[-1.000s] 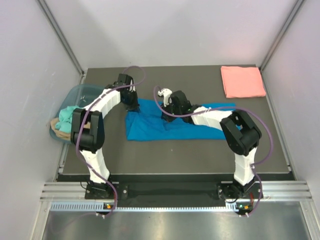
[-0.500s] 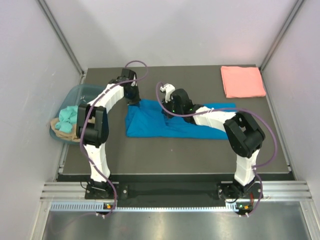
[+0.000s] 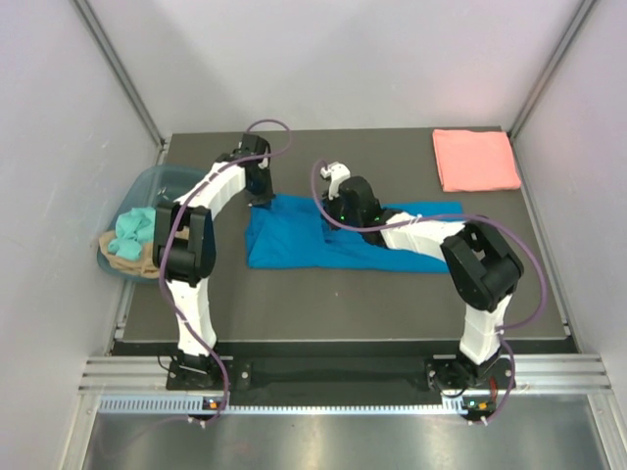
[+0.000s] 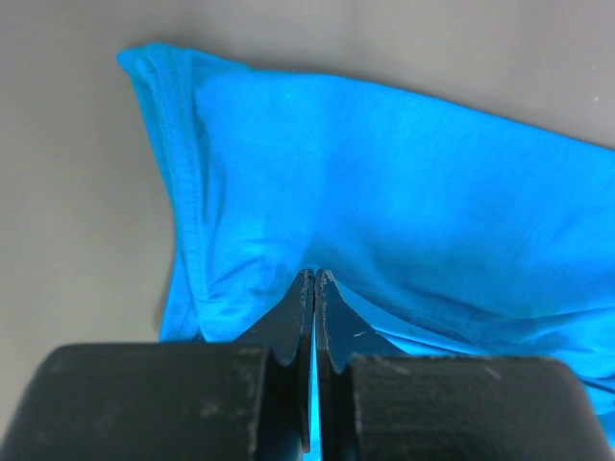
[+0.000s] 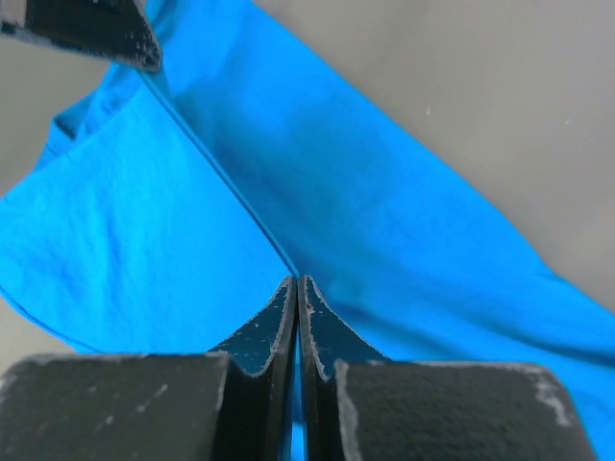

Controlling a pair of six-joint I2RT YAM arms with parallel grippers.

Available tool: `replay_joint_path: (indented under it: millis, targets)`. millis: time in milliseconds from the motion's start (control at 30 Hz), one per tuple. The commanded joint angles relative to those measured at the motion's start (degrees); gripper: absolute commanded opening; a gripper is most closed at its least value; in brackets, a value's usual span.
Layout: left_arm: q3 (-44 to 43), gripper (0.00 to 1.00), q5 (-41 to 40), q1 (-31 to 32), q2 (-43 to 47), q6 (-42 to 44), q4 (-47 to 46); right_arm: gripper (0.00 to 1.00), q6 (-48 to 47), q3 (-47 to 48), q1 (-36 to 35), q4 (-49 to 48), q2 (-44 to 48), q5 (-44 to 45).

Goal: Fold and stack the t-shirts
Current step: Fold the tshirt

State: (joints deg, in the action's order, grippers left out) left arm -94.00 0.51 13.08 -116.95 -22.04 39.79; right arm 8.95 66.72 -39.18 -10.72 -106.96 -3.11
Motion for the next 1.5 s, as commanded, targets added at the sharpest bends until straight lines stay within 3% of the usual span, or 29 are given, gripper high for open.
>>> replay_joint_path:
  millis: [0,500,567,600,633,667,700,767,867,1000,1133,1367,1467]
  targets:
    - [-3.21,0.0,-4.11,0.19,-0.04,1.21,1.86,0.0,1.24,0.17,0.51,-4.48,3.6,2.15]
    - [-6.37,0.0,-4.38,0.37,-3.55,1.74,3.36,0.0,1.59,4.65,0.59,-1.15,-1.41,-0.23]
    - [-7.95,0.0,-4.38,0.37,-5.39,1.83,5.81,0.06,2.12,5.79,0.94,1.38,-1.33,0.83]
    - [-9.78,0.02,-5.34,0.37,-6.01,1.83,6.96,0.17,2.99,6.49,1.12,2.8,-1.06,1.61]
    - [-10.5,0.06,-6.22,0.37,-6.88,1.48,7.84,0.23,3.52,7.71,1.3,4.46,0.24,4.75]
    - [-10.85,0.17,-7.27,0.37,-7.07,1.22,8.8,0.27,4.31,8.33,1.91,8.13,1.04,6.44]
    - [-11.29,0.22,-9.37,0.37,-6.89,0.95,10.21,0.34,6.41,8.95,2.43,10.35,2.79,8.28]
    - [-11.21,0.28,-10.09,0.37,-5.58,0.33,11.1,0.36,10.28,12.02,3.58,20.58,4.29,13.47]
    - [-10.51,0.32,-10.62,0.89,-2.59,0.24,11.62,0.35,22.92,16.24,5.16,36.05,6.93,22.6]
    - [-6.83,0.39,-12.2,3.43,2.67,0.25,11.71,0.35,41.79,18.97,6.04,55.92,9.66,28.32]
    - [-1.73,0.42,-10.54,4.93,7.5,-0.46,9.7,0.34,51.33,18.45,6.83,63.62,10.19,27.2]
    - [13.02,0.43,7.46,6.96,14.2,-2.65,-3.21,0.32,62.31,20.29,8.85,73.2,5.28,22.9]
    - [16.99,0.43,9.06,6.96,13.5,-3.8,-5.33,0.26,62.86,22.13,9.56,74.97,0.88,19.64]
